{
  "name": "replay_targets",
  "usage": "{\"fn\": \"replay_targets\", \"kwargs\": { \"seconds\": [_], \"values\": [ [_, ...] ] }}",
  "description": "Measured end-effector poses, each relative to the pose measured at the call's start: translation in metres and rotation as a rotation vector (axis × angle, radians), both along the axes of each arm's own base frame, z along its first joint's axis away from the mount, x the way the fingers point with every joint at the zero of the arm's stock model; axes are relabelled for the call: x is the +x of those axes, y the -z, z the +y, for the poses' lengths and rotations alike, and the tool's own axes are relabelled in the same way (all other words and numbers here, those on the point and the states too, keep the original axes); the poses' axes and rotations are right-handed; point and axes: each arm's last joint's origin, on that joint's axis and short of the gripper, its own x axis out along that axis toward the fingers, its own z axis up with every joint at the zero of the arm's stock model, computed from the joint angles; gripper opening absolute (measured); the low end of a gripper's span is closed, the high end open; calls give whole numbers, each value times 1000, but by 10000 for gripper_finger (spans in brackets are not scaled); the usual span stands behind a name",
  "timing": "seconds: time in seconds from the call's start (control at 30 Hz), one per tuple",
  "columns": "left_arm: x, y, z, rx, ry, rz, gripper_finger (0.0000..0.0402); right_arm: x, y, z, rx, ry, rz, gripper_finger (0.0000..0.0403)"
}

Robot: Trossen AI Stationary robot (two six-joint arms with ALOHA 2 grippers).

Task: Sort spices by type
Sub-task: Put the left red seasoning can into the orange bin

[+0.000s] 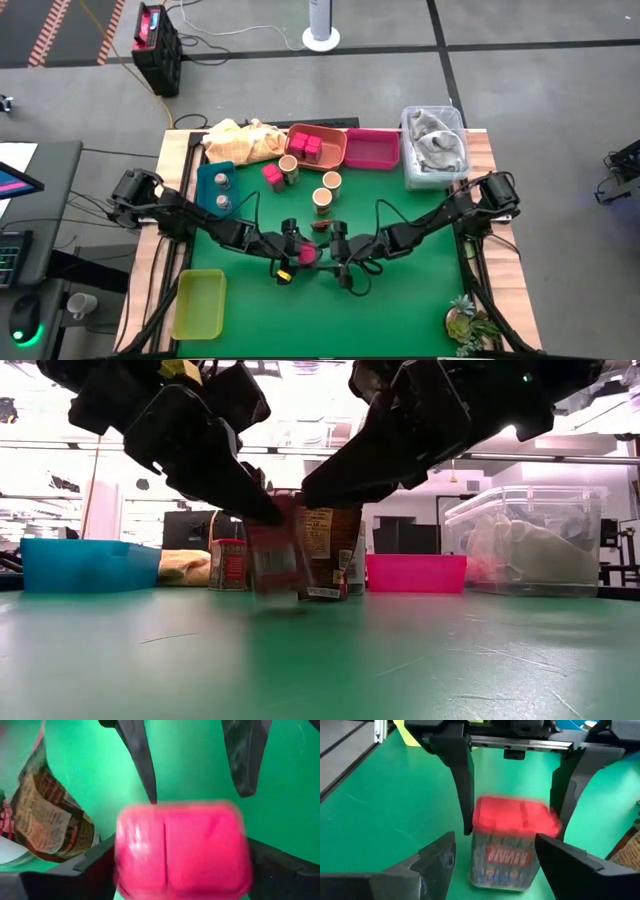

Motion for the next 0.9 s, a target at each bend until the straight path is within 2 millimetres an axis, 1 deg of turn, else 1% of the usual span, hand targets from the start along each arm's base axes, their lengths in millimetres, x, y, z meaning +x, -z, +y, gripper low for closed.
{"fn": "replay_targets", "kwargs": {
  "seconds": [0.1,0.27,0.33,0.47,0.67,0.8,0.9],
  "values": [
    [0,0,0,-14,-2,2,346,0,0,0,-1,0,5,301],
    [0,0,0,-15,3,4,349,-2,3,0,-6,-1,36,301],
    [2,-3,0,3,11,19,349,-2,5,0,-11,0,51,301],
    [12,-26,-4,56,34,70,349,-3,5,-1,-8,3,63,301],
    [19,-52,-5,142,66,247,349,-4,8,-1,-14,6,93,301],
    [26,-79,0,62,-19,269,348,-14,7,-6,-44,92,189,301],
    [30,-92,4,-70,-134,257,344,-24,0,-6,-95,179,228,301]
  ]
}}
